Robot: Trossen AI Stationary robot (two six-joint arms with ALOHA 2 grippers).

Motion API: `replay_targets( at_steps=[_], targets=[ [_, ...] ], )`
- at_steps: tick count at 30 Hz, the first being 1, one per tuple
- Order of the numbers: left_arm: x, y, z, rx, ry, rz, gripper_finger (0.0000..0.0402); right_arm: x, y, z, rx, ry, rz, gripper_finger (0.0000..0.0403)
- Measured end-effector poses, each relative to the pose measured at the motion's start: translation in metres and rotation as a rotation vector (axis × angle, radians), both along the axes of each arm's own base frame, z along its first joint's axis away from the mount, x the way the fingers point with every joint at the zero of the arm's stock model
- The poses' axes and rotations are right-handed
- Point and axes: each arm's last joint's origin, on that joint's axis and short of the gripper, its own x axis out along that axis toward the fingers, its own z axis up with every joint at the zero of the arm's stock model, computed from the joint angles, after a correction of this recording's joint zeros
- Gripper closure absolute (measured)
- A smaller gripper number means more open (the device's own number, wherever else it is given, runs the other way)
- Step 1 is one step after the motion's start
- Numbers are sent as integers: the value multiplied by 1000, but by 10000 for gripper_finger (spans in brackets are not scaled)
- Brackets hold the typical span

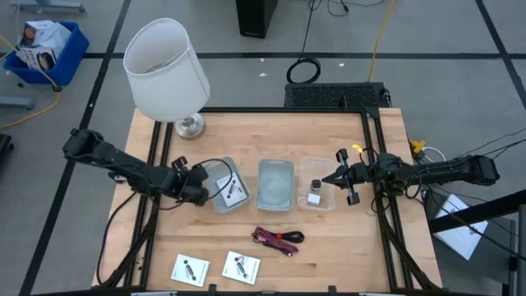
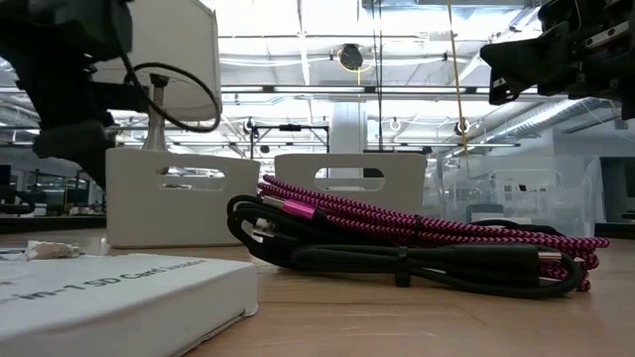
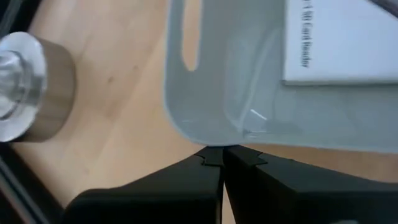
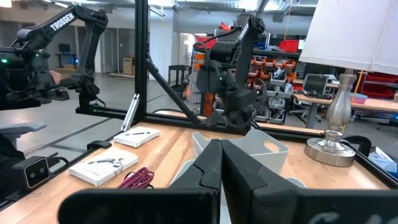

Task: Pick and place items into bin
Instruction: Put the top left card reader box into the left gray bin, then put the right card reader box into the left gray bin

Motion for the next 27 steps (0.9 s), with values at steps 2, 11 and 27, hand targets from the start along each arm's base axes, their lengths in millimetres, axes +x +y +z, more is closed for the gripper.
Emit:
replay_targets(
  at_steps=[2,11,27],
  targets=[
    [2,4,0,23,-2,16,399,0,0,0,0,-2,0,403],
    [20,21,3,55,-91,-14,397,0,0,0,0,-1,1,403],
    [10,2,23,-75,-25,-103,396,0,0,0,0,0,1,403]
  ],
)
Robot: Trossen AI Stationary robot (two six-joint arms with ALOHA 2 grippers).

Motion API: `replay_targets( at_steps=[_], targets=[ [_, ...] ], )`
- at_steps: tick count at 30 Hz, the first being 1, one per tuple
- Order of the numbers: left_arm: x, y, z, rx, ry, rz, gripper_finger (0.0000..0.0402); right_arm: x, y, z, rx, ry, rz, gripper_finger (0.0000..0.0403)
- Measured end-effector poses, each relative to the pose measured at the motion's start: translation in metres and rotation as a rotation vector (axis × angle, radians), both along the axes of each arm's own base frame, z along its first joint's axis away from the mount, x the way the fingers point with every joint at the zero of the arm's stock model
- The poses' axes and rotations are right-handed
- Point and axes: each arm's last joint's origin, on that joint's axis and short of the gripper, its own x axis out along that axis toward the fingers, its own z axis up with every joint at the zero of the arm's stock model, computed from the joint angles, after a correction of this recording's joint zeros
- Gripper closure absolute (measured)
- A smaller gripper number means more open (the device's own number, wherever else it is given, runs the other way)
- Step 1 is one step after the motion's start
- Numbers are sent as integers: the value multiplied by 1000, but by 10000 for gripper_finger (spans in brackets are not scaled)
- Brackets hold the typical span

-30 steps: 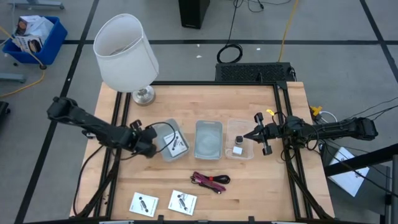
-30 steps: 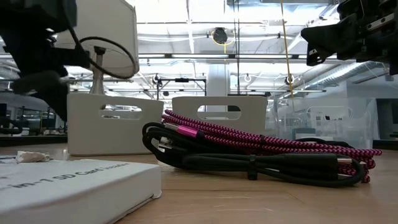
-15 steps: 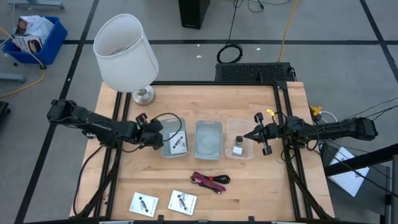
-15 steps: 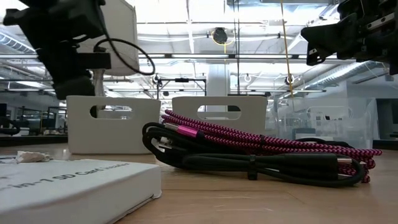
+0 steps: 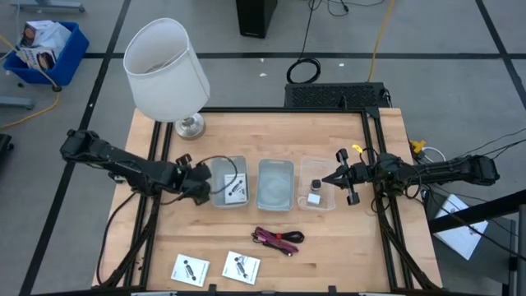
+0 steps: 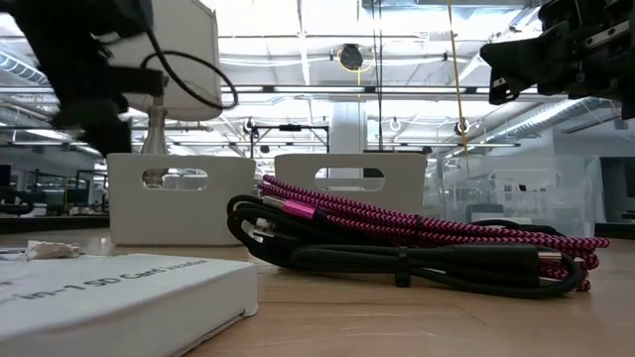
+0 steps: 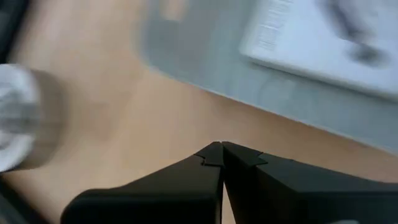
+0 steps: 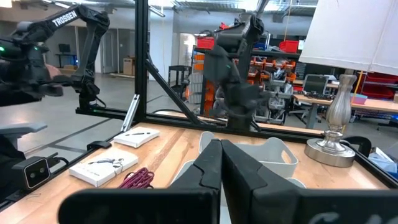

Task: Pick and place items into bin
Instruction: Put the right card reader box into the left gray bin

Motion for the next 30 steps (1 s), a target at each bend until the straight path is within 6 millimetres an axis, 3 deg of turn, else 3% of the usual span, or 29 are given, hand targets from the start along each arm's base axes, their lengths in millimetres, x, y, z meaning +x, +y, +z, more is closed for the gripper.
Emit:
replay_targets(
  at_steps=[4,9,15,18,21,30],
  targets=[
    [2,-30,9,-149,-32,-117,398,0,0,0,0,0,0,403],
    [16,-70,2,-300,-98,-303,394,0,0,0,0,-4,0,403],
    [51,-113,8,-387,-246,-473,393,0,0,1,3,-9,1,403],
    [68,-127,6,-451,-191,-515,385,0,0,1,4,-10,3,403],
    [84,-139,-1,-478,-142,-553,355,0,0,1,5,-12,5,403],
    [123,-163,-4,-420,-116,-607,212,0,0,2,13,-14,7,403]
  ],
)
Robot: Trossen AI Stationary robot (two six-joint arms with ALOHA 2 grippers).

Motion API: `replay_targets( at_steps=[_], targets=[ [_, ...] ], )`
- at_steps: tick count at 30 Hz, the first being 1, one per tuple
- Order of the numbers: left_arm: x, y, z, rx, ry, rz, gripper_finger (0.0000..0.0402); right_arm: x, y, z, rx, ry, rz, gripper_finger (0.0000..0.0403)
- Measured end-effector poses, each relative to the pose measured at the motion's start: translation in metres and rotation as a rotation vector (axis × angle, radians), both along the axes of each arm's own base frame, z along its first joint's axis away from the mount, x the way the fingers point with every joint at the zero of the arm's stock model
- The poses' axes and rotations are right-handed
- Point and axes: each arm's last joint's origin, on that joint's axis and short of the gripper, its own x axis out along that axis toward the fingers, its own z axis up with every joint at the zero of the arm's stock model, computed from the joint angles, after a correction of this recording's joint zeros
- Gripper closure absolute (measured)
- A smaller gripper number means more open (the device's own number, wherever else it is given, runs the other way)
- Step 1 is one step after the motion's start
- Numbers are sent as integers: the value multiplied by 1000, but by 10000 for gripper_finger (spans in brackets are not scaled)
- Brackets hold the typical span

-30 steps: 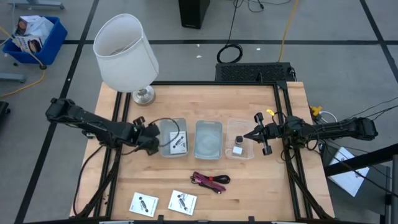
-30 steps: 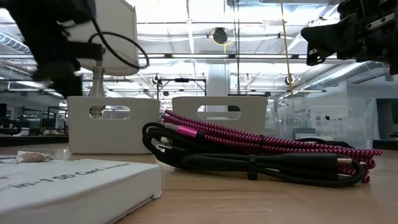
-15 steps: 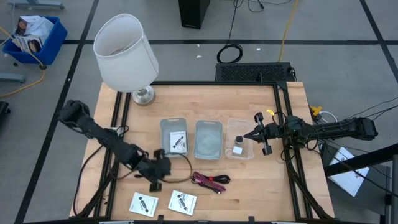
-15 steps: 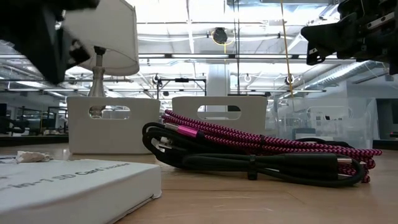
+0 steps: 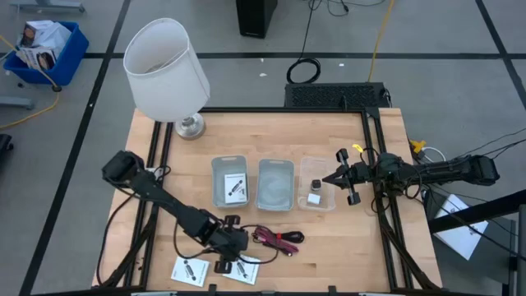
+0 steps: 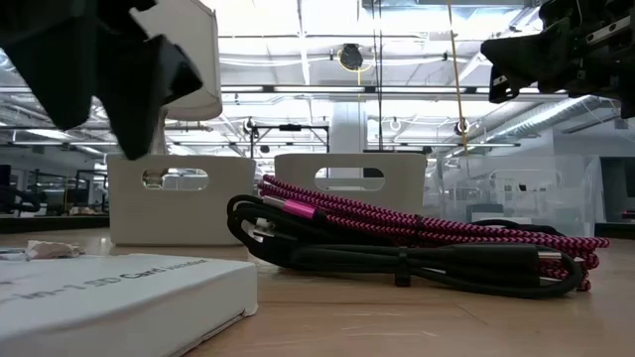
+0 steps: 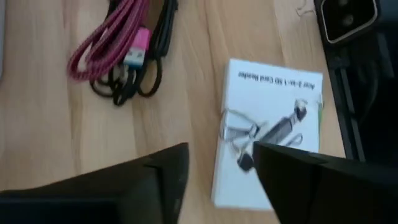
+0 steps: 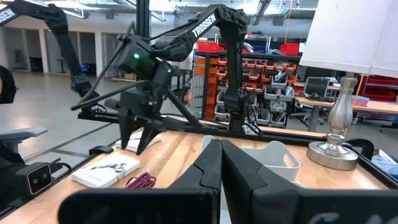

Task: Pick and place items into bin
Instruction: Put the right card reader box into the left gray bin

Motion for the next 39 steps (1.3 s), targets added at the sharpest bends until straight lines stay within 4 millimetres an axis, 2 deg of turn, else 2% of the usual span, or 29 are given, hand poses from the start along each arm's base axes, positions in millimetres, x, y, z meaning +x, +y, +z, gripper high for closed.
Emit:
replay_targets(
  at_steps=[5,11,16,23,39],
  targets=[
    [10,-10,-17,26,34,-45,170,0,0,0,0,0,0,403],
    [11,-12,-38,61,95,-47,158,0,0,0,7,1,1,403],
    [12,-11,-38,56,98,-46,158,0,0,0,8,2,1,403],
    [15,-9,-24,6,44,-44,158,0,0,0,6,-1,1,403],
    [24,-8,-31,32,-17,-37,158,0,0,0,1,-3,1,403]
  ],
)
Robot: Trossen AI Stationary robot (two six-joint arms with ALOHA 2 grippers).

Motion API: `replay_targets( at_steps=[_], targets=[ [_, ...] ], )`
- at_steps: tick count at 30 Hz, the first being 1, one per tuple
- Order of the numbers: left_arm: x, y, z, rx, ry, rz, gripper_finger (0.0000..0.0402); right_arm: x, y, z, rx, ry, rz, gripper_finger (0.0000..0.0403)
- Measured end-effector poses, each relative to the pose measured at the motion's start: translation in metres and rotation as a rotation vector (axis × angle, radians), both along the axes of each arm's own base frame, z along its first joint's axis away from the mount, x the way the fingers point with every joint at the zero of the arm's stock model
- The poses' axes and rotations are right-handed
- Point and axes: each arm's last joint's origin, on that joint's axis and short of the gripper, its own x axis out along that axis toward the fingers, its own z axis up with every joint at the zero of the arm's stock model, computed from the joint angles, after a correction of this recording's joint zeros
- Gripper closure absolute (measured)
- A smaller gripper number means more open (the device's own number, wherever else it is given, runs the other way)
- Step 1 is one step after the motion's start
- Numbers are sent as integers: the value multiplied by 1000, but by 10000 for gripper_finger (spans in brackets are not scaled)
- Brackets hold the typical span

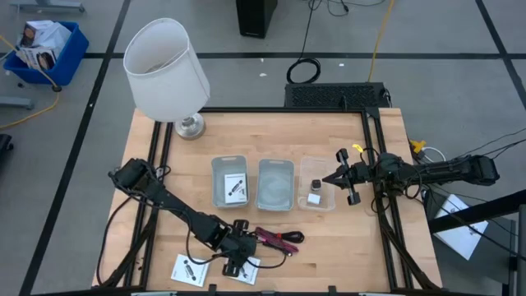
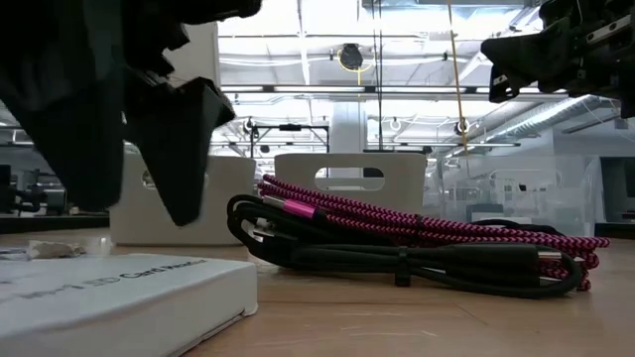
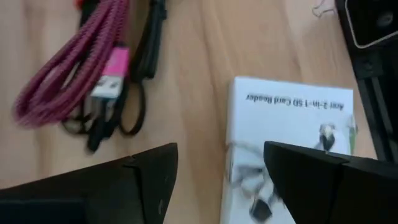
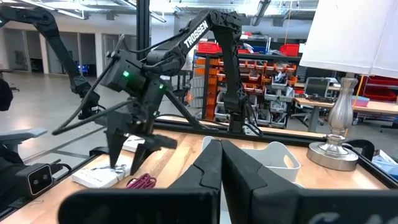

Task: Pick and place items into bin
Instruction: Put the right card reader box into the left gray bin

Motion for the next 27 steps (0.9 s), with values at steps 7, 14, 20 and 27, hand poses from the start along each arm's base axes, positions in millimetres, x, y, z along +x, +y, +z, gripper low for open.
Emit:
replay_targets(
  at_steps=[7,14,20,27],
  targets=[
    [4,-4,-23,-20,64,-33,158,0,0,0,-5,0,-1,403],
    [3,-4,-27,16,66,-54,172,0,0,0,-12,-2,-2,403],
    [0,-2,-32,52,98,-70,303,0,0,0,-12,-1,-2,403],
    [-3,-6,-30,53,96,-157,387,0,0,0,-13,-1,-2,403]
  ],
)
